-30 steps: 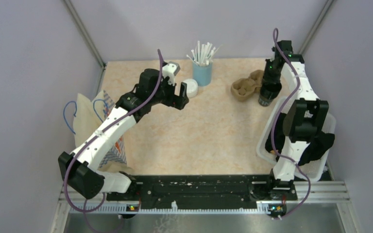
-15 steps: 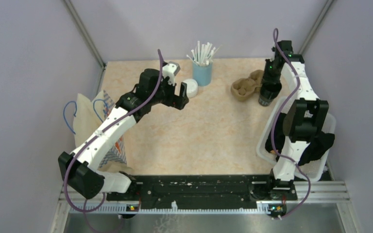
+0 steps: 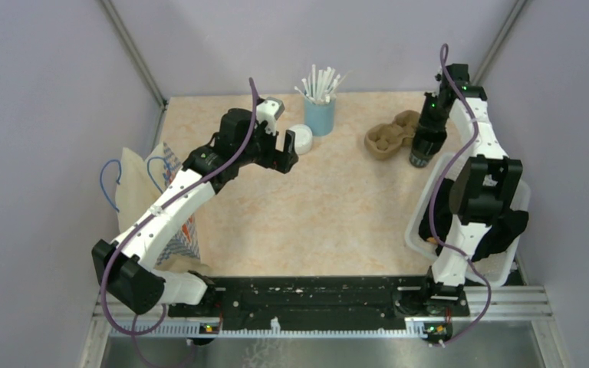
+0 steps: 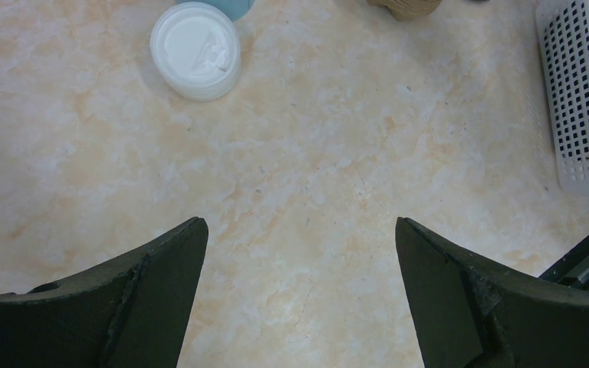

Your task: Pack the takeout coffee

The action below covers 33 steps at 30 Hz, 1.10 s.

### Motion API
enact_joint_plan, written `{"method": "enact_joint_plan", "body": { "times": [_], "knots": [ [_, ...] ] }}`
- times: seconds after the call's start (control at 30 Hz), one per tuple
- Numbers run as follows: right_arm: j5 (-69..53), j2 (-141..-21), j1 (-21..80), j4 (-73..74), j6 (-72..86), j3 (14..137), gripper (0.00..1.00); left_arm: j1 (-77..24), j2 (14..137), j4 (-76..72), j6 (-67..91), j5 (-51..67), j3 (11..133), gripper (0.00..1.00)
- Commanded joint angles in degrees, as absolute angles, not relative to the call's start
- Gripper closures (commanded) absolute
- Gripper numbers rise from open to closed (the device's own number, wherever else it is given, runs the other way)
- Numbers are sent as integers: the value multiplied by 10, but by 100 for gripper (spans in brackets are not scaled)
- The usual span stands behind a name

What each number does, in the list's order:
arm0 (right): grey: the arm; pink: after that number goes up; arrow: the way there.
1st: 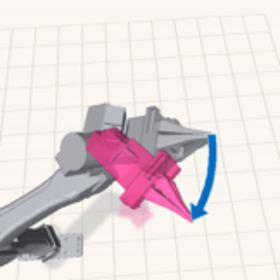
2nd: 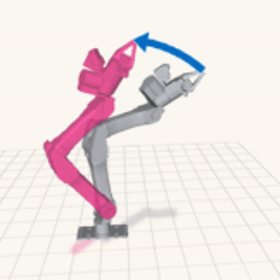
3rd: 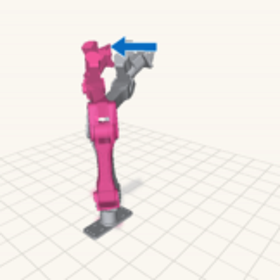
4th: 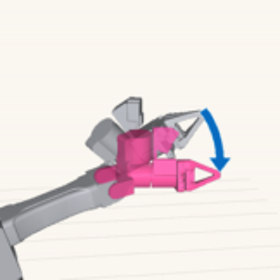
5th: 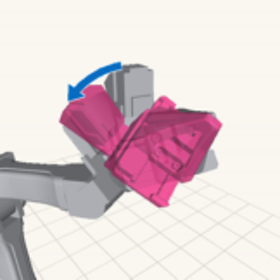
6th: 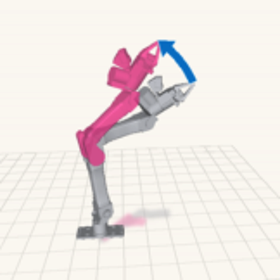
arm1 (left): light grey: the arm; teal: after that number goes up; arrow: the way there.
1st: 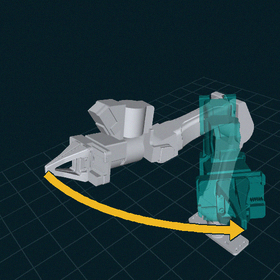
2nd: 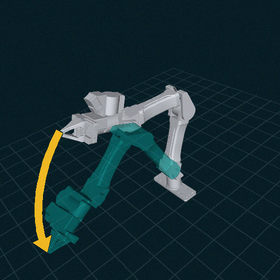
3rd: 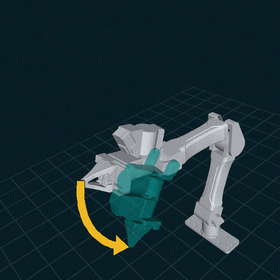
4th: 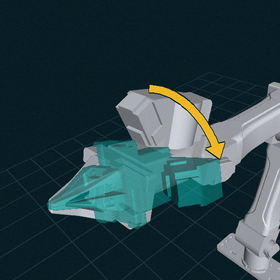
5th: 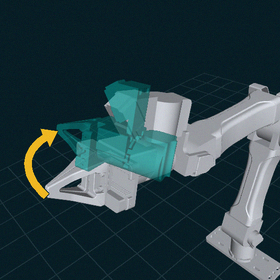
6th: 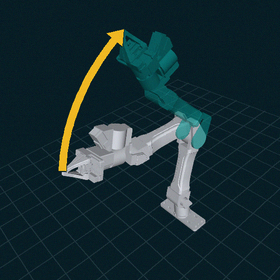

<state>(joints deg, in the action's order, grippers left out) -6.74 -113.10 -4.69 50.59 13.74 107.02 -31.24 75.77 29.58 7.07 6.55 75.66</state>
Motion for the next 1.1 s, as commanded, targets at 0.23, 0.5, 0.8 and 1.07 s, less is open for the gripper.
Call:
{"method": "enact_joint_plan", "body": {
  "times": [0.23, 0.5, 0.8, 1.07],
  "knots": [
    [-80, -1090, -51, 499, 142, 1072, 88, -316, 755, 270, 64, 68, 772, 1],
    [-83, -1084, -50, 500, 142, 1067, 92, -317, 753, 268, 66, 71, 768, 1],
    [-73, -1077, -49, 507, 138, 1067, 93, -317, 750, 267, 66, 73, 767, 2],
    [-40, -1069, -36, 519, 128, 1069, 95, -318, 748, 266, 67, 75, 766, 1]
  ]
}}
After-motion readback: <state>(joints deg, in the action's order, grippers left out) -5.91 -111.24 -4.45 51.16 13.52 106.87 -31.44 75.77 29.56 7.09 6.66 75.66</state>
